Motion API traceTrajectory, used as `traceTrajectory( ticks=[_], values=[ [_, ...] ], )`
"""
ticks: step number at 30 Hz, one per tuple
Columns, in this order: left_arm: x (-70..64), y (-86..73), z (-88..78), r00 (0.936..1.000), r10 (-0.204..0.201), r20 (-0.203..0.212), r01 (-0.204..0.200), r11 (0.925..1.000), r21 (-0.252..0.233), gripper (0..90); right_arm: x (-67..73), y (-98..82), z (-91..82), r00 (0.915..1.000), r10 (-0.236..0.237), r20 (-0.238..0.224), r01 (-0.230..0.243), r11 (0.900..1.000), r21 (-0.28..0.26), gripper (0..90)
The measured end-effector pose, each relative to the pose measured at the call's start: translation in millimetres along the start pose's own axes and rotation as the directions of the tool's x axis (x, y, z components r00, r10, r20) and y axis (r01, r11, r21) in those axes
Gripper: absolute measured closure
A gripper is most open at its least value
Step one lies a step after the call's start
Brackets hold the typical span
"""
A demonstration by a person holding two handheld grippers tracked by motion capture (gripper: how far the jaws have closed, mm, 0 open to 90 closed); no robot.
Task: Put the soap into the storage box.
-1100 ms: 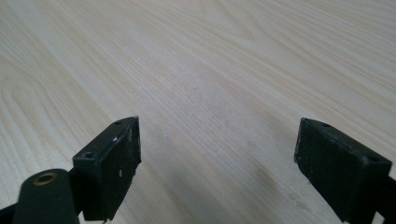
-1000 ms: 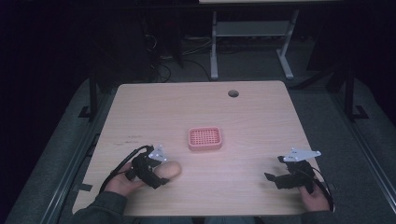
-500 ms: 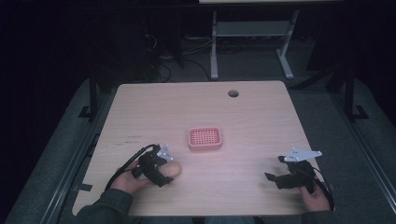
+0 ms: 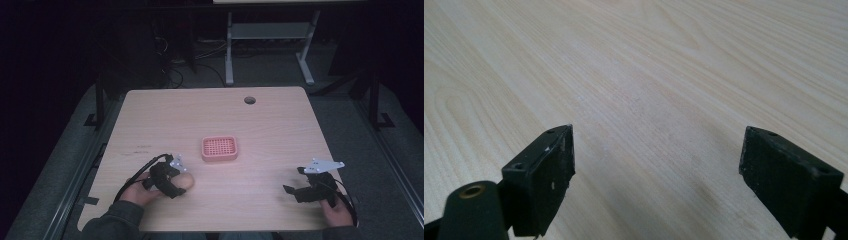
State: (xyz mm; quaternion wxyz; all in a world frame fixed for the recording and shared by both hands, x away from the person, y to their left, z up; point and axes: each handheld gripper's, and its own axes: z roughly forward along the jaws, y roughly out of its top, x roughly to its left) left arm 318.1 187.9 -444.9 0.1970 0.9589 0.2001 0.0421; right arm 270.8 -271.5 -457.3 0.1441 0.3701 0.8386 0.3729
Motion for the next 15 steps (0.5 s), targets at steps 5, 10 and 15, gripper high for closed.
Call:
traceTrajectory(
  ticks=[5,10,15],
  values=[
    [-0.4,2.9,0.0,0.9999,0.013,-0.009,-0.012,0.9998,0.017,32.1,0.2,0.1,-0.1,1.0,-0.004,-0.001,0.004,1.0,0.001,14.1],
    [-2.0,3.1,-0.2,0.9999,0.013,-0.001,-0.013,0.9998,0.017,32.4,-0.1,0.0,-0.8,1.0,-0.004,0.001,0.004,1.0,-0.004,14.1],
    [-2.8,3.9,-2.4,0.9998,0.019,-0.01,-0.019,0.9997,0.015,32.5,-0.3,0.1,-0.6,1.0,-0.003,-0.002,0.003,1.0,-0.005,14.1]
  ],
)
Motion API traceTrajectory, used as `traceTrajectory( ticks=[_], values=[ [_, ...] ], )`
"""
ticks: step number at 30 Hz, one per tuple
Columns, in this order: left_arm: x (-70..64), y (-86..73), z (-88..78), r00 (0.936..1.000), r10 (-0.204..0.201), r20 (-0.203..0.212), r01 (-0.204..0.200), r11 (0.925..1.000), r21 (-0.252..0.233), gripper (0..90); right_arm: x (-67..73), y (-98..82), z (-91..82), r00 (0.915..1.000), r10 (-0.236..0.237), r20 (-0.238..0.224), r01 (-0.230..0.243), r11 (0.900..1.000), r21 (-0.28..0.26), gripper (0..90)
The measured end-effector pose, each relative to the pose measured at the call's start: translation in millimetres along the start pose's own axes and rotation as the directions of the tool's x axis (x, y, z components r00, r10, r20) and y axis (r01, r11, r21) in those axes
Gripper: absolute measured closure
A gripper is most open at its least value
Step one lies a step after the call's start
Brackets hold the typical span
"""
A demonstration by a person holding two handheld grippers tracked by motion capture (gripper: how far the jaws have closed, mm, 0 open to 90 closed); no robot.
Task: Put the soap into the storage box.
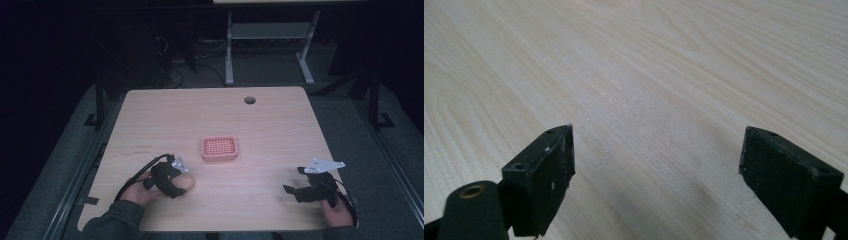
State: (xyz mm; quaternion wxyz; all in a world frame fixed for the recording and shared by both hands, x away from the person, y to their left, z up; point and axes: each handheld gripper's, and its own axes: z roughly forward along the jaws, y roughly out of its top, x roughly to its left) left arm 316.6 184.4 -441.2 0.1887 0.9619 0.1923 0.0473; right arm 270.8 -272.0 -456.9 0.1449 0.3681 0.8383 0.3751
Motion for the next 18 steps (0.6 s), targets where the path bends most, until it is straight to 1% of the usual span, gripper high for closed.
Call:
traceTrajectory(
  ticks=[1,4,6,8,9,12,13,14,16,18],
  values=[
    [0.2,0.2,-1.1,1.0,-0.006,0.005,0.006,0.9999,-0.01,32.5,-0.1,-0.1,0.2,1.0,0.0,0.0,0.0,1.0,0.0,14.1],
    [0.5,3.3,-6.3,1.0,0.001,0.007,-0.001,0.9997,-0.024,32.5,-0.2,-0.4,0.5,1.0,0.007,-0.001,-0.007,1.0,-0.002,14.1],
    [0.7,4.3,-7.6,0.9999,0.006,0.01,-0.006,0.9997,-0.025,32.5,-0.4,-0.3,0.3,1.0,0.008,0.0,-0.008,1.0,-0.003,14.1],
    [1.3,5.9,-9.8,0.9999,0.005,0.014,-0.005,0.9994,-0.033,32.5,-0.4,-0.4,0.0,0.9999,0.011,0.0,-0.011,1.0,-0.003,14.2],
    [1.5,6.8,-10.6,0.9998,-0.002,0.019,0.002,0.9992,-0.039,32.5,-0.4,-0.5,0.1,0.9999,0.012,0.0,-0.012,1.0,-0.003,14.1],
    [3.7,10.2,-11.9,0.9991,0.0,0.042,0.002,0.9993,-0.038,32.5,-0.3,-0.2,0.2,0.9999,0.012,-0.002,-0.012,1.0,-0.006,14.1],
    [3.7,10.2,-11.9,0.9991,0.0,0.042,0.002,0.9993,-0.038,32.5,-0.3,-0.2,0.2,0.9999,0.012,-0.002,-0.012,1.0,-0.006,14.1],
    [4.7,11.3,-12.3,0.9992,0.008,0.04,-0.006,0.9995,-0.031,32.4,0.0,0.2,-0.2,0.9999,0.01,-0.004,-0.01,1.0,-0.008,14.1],
    [5.2,12.6,-12.4,0.9988,0.004,0.049,-0.002,0.9996,-0.029,32.5,-0.2,0.4,-0.1,1.0,0.002,-0.004,-0.002,1.0,-0.008,14.1],
    [5.7,14.3,-11.8,0.9987,0.009,0.051,-0.007,0.9995,-0.031,32.5,0.0,0.3,0.7,0.9999,0.008,-0.009,-0.008,1.0,-0.009,14.1]
  ],
)
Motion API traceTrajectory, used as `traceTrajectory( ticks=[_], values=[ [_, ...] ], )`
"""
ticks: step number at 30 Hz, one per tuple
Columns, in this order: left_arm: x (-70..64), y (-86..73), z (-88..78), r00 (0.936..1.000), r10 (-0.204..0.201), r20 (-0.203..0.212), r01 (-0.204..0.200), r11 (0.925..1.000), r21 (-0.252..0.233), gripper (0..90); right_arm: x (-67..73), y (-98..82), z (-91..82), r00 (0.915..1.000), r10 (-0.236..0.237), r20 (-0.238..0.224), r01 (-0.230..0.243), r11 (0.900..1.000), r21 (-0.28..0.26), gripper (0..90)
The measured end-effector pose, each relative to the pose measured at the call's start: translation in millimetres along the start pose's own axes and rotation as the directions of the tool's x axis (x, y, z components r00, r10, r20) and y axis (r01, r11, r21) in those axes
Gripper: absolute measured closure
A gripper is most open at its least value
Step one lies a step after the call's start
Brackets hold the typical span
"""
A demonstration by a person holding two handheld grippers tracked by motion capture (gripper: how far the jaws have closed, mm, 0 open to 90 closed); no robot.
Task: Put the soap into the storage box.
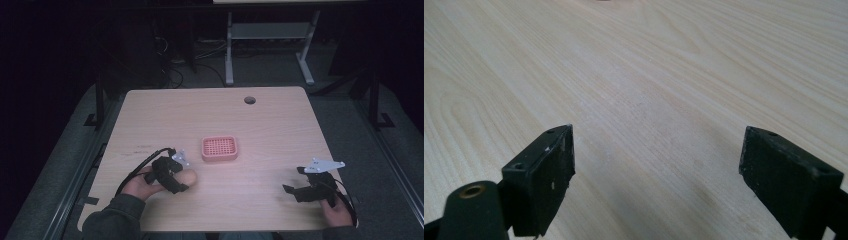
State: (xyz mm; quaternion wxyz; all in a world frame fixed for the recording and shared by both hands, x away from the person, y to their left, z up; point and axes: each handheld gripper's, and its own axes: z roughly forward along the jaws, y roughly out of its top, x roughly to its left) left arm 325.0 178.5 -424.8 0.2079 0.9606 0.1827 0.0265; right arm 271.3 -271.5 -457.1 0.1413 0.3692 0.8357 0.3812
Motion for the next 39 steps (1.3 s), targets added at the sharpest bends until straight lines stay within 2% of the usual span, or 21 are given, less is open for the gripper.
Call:
traceTrajectory(
  ticks=[5,10,22,34,39],
  values=[
    [2.0,6.1,1.2,0.9999,0.005,0.013,-0.005,0.9999,0.01,32.5,0.1,0.5,0.4,1.0,0.0,-0.002,0.0,1.0,0.001,14.1],
    [3.9,10.1,0.3,0.9999,0.012,0.01,-0.012,0.9999,-0.001,32.5,-0.2,0.2,0.4,1.0,0.0,-0.002,0.0,1.0,0.002,14.1],
    [9.7,22.4,0.8,0.9995,0.027,0.019,-0.027,0.9996,0.012,32.5,0.3,0.8,-0.2,1.0,0.005,-0.004,-0.005,1.0,-0.007,14.2],
    [15.0,32.1,2.8,0.9992,0.025,0.032,-0.025,0.9997,0.005,32.5,0.6,1.0,-0.8,1.0,0.007,-0.004,-0.007,1.0,-0.01,14.1],
    [16.1,37.7,2.9,0.9987,0.038,0.034,-0.039,0.9992,0.005,32.5,0.4,0.9,-1.2,1.0,0.004,-0.003,-0.004,1.0,-0.009,14.1]
  ],
)
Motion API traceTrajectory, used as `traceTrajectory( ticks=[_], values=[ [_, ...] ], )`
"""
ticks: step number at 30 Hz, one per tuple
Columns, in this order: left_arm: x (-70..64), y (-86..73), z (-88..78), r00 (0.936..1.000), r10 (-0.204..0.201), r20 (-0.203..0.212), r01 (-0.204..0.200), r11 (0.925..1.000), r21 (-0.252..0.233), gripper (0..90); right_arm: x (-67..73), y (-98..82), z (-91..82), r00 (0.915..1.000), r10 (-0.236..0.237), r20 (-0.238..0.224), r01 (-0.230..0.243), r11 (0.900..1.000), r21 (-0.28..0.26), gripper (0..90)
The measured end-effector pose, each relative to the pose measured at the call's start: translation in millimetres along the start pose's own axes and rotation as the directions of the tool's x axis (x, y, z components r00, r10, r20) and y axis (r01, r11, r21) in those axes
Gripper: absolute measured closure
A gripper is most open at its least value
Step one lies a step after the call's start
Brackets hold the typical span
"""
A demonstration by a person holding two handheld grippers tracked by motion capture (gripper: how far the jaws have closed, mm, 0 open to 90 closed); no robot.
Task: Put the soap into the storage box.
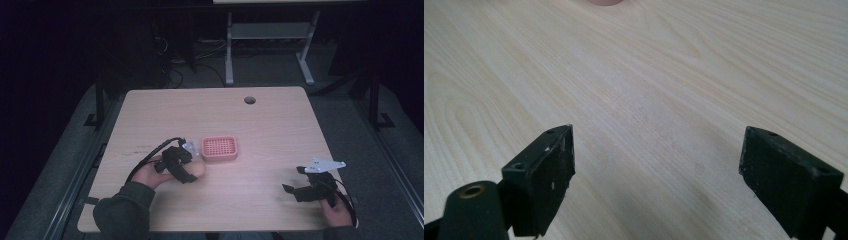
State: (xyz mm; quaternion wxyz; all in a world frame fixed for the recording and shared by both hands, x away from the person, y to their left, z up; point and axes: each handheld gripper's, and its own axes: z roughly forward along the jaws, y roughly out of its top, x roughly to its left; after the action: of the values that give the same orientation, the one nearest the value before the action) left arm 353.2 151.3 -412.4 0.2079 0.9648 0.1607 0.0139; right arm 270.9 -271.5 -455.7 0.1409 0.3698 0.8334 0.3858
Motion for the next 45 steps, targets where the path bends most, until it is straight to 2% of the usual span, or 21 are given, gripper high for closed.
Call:
traceTrajectory(
  ticks=[14,28,33,45],
  values=[
    [5.5,9.7,2.3,1.0,0.001,0.009,-0.001,1.0,0.001,32.5,0.3,0.1,-0.3,1.0,0.005,-0.001,-0.005,1.0,0.0,14.1],
    [10.9,31.8,5.4,0.9995,0.03,0.014,-0.03,0.9994,0.015,32.5,0.0,0.0,-1.0,1.0,0.004,-0.002,-0.004,1.0,-0.009,14.1],
    [13.3,37.2,5.0,0.9994,0.031,0.016,-0.032,0.9995,0.007,32.5,-0.1,-0.1,-1.2,1.0,0.006,-0.001,-0.006,1.0,-0.01,14.1],
    [20.2,36.6,8.3,0.9996,0.014,0.025,-0.014,0.9999,0.009,32.5,-0.2,-0.1,-0.9,1.0,0.003,-0.002,-0.003,1.0,-0.01,14.1]
  ],
)
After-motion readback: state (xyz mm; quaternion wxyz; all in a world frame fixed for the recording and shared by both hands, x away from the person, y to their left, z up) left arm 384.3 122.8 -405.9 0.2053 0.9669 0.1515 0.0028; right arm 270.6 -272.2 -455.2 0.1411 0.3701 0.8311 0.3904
